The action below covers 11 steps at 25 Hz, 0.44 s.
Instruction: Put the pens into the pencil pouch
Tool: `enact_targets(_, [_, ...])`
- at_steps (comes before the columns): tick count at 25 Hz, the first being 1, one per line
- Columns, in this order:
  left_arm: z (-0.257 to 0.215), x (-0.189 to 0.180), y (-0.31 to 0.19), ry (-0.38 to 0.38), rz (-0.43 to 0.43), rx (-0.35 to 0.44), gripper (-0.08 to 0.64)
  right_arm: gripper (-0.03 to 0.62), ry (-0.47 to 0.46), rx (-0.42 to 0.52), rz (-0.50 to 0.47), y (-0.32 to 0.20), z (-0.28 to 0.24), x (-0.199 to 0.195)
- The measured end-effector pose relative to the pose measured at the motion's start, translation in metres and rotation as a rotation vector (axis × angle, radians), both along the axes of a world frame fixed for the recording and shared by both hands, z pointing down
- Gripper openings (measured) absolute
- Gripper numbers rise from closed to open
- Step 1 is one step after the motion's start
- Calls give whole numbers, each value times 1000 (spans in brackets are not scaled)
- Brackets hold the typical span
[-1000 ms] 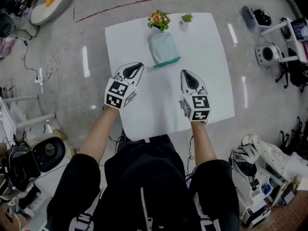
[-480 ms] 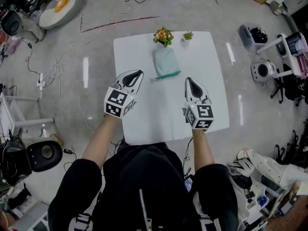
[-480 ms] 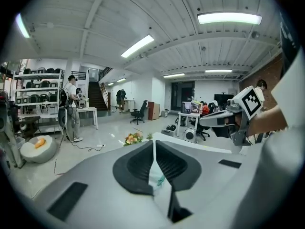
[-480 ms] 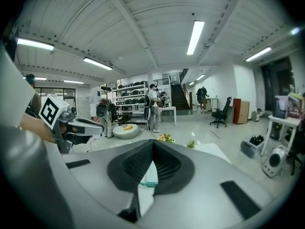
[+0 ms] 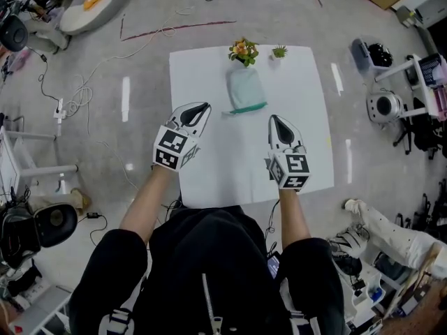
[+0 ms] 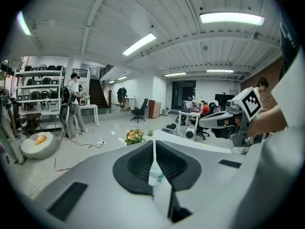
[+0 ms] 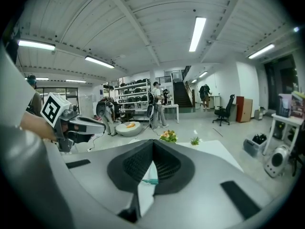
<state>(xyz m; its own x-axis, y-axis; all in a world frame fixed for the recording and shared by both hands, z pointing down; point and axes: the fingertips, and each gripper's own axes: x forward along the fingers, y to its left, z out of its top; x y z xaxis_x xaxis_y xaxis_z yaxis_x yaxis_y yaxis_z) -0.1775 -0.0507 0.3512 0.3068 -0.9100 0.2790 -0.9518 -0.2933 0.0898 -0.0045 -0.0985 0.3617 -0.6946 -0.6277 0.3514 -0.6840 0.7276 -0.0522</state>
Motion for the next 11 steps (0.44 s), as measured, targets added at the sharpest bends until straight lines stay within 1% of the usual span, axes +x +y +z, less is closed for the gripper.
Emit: enact_targets(11, [11,2,4,8,-2,-19,35,8,8,-20,-11,3,11,1])
